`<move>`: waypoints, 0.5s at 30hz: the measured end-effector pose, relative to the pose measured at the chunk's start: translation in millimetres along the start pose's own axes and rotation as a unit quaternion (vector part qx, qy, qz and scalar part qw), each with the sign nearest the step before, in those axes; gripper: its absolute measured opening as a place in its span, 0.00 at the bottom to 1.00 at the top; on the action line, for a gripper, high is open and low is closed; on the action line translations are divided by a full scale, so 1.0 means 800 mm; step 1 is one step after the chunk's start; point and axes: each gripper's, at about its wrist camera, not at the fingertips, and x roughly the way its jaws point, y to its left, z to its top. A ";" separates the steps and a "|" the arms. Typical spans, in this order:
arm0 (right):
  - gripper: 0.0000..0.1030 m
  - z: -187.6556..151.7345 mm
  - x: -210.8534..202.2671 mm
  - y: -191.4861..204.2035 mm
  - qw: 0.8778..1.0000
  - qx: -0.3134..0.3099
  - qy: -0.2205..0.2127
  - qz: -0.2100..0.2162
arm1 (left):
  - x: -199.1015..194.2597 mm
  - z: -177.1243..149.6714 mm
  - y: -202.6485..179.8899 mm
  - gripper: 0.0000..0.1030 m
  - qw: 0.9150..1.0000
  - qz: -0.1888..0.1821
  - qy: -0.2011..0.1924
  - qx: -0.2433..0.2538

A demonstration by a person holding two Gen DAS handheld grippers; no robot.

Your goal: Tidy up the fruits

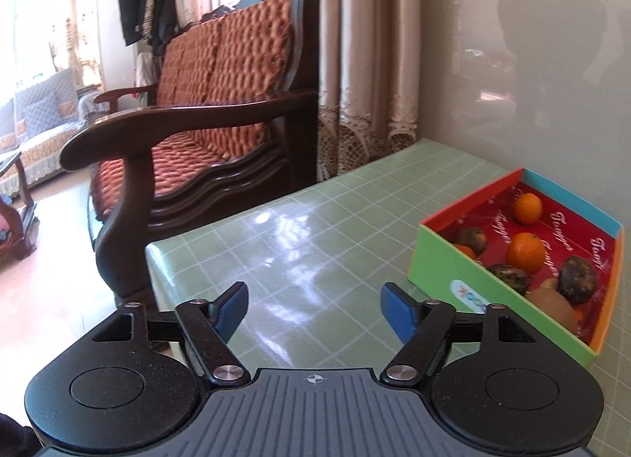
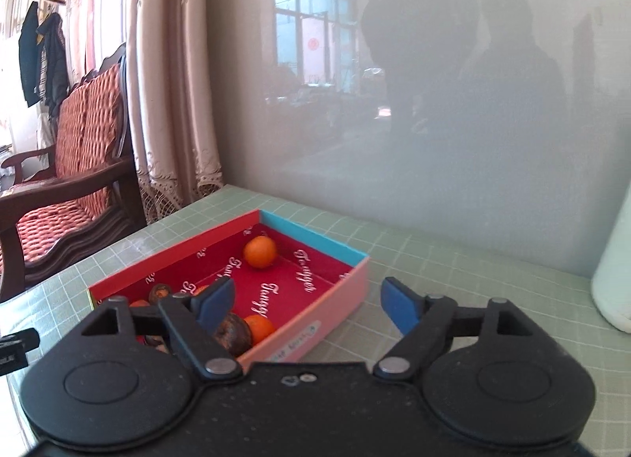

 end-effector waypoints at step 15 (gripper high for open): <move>0.96 -0.071 -0.119 -0.048 0.991 0.023 -0.028 -0.131 | -0.067 -0.024 -0.092 0.99 0.988 -0.088 -0.066 0.109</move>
